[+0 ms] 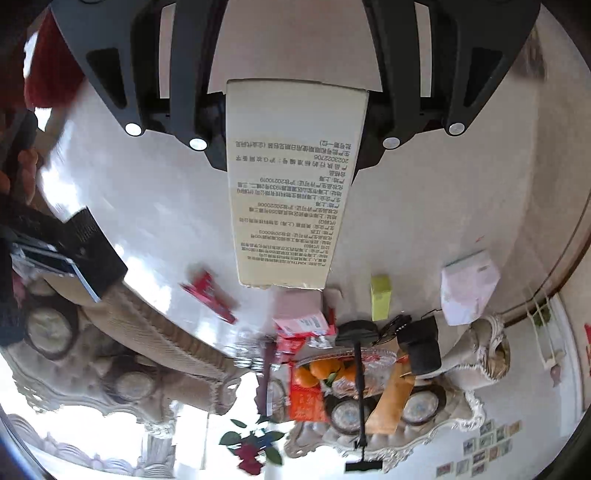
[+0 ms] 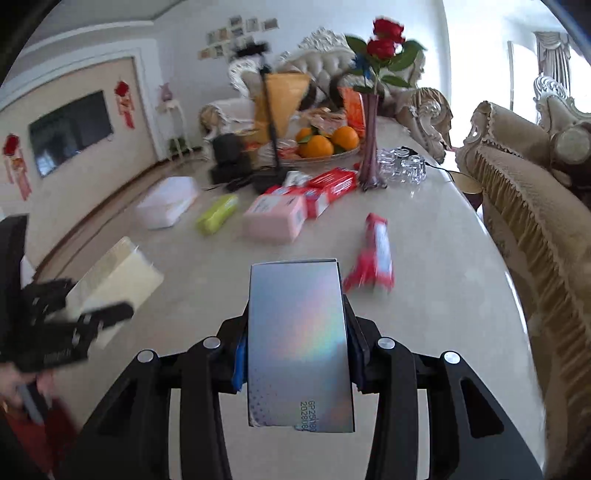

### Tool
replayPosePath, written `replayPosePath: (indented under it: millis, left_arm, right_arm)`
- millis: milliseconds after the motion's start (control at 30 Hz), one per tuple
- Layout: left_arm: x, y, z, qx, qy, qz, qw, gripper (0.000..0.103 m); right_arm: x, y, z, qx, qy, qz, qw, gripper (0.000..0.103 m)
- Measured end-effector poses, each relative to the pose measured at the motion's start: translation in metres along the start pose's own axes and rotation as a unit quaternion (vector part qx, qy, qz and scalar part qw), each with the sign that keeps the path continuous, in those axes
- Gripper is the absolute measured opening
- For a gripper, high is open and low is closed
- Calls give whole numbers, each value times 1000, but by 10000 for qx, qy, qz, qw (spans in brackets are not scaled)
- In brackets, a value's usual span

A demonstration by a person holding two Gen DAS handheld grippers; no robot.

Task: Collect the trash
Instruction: 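Carry both boxes down and drop them into the wastebasket, opening both tools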

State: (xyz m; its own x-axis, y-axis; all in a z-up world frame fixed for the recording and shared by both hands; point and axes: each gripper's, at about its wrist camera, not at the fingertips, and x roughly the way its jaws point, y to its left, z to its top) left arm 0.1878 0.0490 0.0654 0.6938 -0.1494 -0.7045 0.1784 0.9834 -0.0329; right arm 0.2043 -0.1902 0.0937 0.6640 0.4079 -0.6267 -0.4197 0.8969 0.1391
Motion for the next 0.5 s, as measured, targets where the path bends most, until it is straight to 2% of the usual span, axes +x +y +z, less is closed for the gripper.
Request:
replayPosePath:
  millis: [133,267,400,500]
  left_arm:
    - [-62,-21,-62,161,-54,-373,9992,48]
    - [-101,-48,-123,295,92,-632,9975,48]
    - [-110,-69,-176,379,464,-756,9953,48]
    - [-91,-78,-220,348,1003,-800,9911,48]
  right_arm:
    - [-72,31,-65,-49,-109,258,9996,40]
    - [-109,54,-119,149,145,538,9983,40]
    - [-113,75,-177,404,716,707,9941,40]
    - [-100,82,-218,789,1249,902,9849,40]
